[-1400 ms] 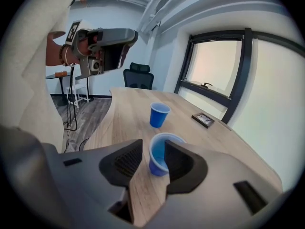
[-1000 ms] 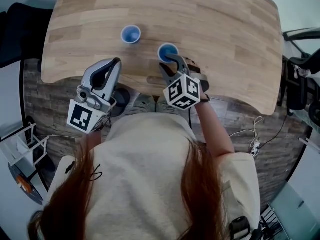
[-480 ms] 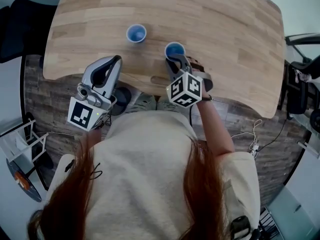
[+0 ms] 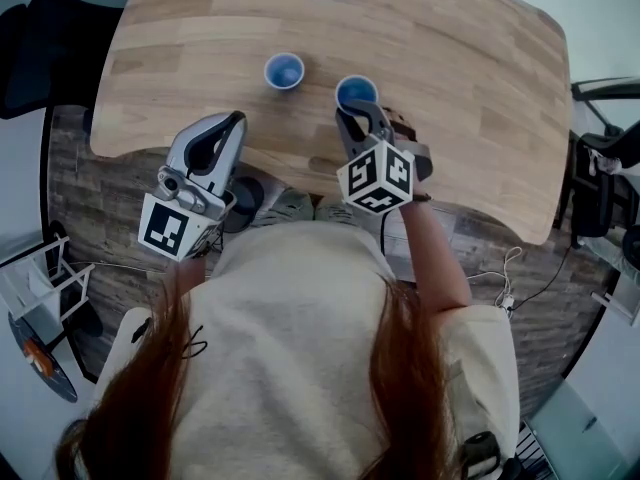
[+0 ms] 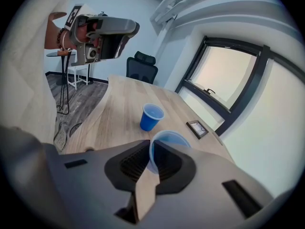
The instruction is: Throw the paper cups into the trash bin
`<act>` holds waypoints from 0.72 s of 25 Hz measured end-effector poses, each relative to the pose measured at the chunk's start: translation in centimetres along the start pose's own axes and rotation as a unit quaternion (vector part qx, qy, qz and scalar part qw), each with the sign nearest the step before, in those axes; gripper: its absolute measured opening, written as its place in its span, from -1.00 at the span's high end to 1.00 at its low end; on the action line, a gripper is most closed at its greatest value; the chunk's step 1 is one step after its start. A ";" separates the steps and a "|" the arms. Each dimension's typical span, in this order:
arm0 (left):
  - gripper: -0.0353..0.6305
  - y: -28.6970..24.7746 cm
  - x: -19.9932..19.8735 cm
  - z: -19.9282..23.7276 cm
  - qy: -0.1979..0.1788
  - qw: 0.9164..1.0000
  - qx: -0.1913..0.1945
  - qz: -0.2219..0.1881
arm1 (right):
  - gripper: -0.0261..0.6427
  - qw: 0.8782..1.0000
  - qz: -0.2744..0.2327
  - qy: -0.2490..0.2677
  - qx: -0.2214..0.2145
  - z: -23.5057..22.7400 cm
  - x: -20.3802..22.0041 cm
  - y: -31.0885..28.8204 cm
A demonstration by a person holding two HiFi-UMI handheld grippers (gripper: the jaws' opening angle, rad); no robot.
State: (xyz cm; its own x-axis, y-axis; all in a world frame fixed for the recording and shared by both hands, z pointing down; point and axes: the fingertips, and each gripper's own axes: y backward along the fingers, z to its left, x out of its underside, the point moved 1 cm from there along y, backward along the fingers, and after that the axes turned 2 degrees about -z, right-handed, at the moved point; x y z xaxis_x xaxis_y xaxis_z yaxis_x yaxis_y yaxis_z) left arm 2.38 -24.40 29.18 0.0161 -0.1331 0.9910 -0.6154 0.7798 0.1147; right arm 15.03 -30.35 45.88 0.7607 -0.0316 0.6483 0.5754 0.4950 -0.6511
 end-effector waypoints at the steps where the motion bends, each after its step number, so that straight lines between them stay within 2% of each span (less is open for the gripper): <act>1: 0.88 0.2 0.0 0.2 0.000 1.000 -0.002 0.000 | 0.82 1.000 -0.004 0.002 0.003 -0.3 -0.6 0.1; 4: 0.88 0.9 0.4 1.0 -0.006 1.000 -0.014 0.015 | 0.82 1.000 -0.016 0.009 0.009 -1.3 -2.3 0.1; 18: 0.88 3.0 0.3 2.5 -0.009 0.999 -0.032 0.017 | 0.82 0.998 -0.054 0.038 0.011 -3.4 -8.3 -1.5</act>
State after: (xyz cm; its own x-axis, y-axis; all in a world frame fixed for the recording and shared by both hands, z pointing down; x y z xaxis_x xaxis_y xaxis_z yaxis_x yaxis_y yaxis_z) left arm -1.42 -23.67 29.63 -0.0185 -0.1158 0.9931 -0.5643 0.8211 0.0853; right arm 8.91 -33.73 40.13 0.7153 -0.1508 0.6823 0.6492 0.5045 -0.5692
